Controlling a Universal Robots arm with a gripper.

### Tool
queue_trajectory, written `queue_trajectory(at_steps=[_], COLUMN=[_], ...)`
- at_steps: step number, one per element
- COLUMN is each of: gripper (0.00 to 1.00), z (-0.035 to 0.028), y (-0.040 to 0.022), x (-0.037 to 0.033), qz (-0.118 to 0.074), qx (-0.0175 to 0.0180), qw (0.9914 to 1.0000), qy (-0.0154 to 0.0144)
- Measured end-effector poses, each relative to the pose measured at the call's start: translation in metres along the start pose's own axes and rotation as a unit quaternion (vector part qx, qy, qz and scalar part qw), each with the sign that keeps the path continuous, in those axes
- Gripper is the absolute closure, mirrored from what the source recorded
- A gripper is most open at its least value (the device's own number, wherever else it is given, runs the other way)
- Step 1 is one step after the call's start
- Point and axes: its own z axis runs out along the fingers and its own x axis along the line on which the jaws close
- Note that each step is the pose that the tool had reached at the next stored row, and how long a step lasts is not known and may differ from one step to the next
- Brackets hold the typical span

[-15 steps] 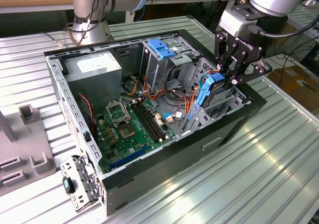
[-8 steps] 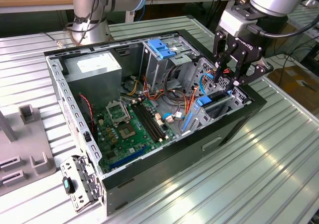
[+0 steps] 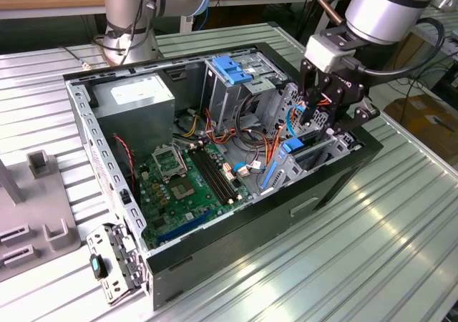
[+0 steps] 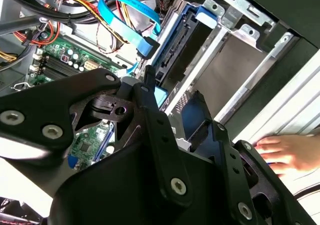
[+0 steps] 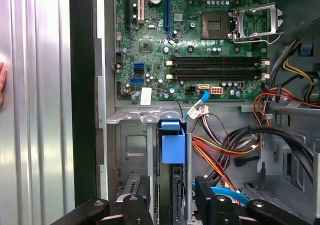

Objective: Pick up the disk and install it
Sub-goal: 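Insert the disk into the insertion slot, then insert the first disk wire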

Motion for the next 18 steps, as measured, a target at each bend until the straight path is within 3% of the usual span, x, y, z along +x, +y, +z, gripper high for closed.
queue_trajectory(at_steps=[11, 15, 18], gripper=[0.51, 0.51, 0.51], z=[0.0011, -0.002, -0.0077], y=[0.0, -0.0001, -0.0002], x=[-0.0005, -0.0005, -0.0004], qz=[0.0, 0.0, 0.0], qx=[0.0, 0.0, 0.0], qw=[1.0, 1.0, 1.0], qy=[-0.0001, 0.0001, 0.0])
